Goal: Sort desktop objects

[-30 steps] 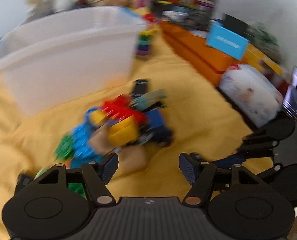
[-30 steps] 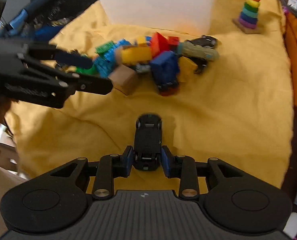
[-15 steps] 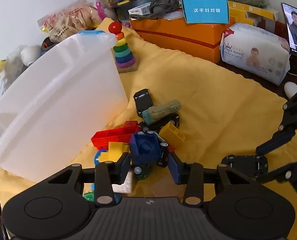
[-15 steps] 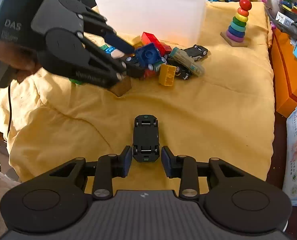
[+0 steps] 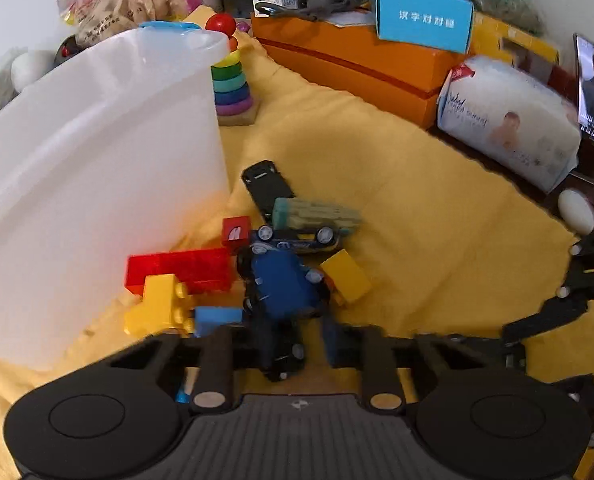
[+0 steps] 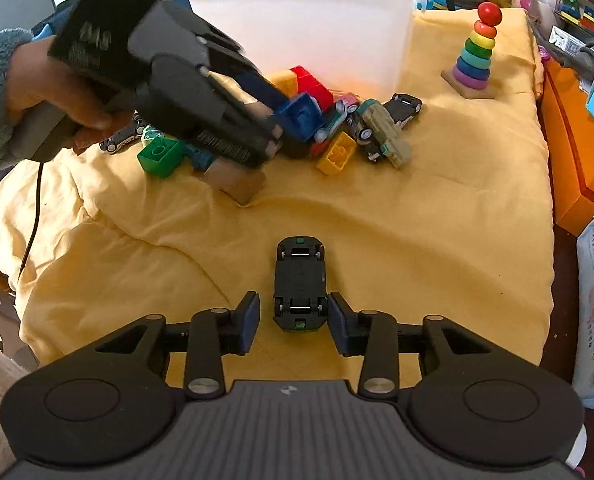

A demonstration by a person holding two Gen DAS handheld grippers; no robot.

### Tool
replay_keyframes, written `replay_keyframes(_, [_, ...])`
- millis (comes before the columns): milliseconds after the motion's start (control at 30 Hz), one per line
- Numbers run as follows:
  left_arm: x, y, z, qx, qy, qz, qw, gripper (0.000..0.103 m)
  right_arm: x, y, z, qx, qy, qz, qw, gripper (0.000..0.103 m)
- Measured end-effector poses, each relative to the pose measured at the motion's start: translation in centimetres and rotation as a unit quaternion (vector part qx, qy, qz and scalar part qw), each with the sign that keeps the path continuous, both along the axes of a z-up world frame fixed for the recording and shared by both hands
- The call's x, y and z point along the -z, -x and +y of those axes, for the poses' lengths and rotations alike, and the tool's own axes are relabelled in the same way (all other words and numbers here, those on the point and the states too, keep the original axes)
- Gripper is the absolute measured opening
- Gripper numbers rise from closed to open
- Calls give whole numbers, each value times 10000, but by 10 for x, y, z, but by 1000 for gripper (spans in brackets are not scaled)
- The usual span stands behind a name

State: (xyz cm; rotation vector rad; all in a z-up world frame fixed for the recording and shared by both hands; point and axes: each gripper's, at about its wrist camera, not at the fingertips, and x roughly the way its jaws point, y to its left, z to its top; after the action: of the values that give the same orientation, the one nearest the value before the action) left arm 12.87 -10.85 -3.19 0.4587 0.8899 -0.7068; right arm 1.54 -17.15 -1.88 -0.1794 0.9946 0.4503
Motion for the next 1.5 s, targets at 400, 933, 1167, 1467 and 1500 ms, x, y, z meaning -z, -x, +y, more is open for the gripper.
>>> replay_keyframes(400, [-38, 91, 51, -738, 1085, 358, 9907, 14, -3, 0, -7, 72, -16, -141, 9999, 41])
replay_keyframes(933, [-39, 89, 56, -1273, 377, -428, 9902, 46, -7, 2, 17, -478, 242, -467, 9975, 46])
replay_keyframes(1167, [-35, 49, 3, -1129, 241, -490, 9921, 46, 0, 8, 31, -850, 677, -804, 9908, 38])
replay_keyframes(1467, [7, 13, -17, -1241, -318, -59, 9917, 42, 6, 5, 20, -406, 1012, -1012, 9889, 19])
replay_keyframes(1500, [14, 12, -18, -1172, -419, -48, 9922, 40, 4, 4, 16, -292, 949, -1022, 9898, 19])
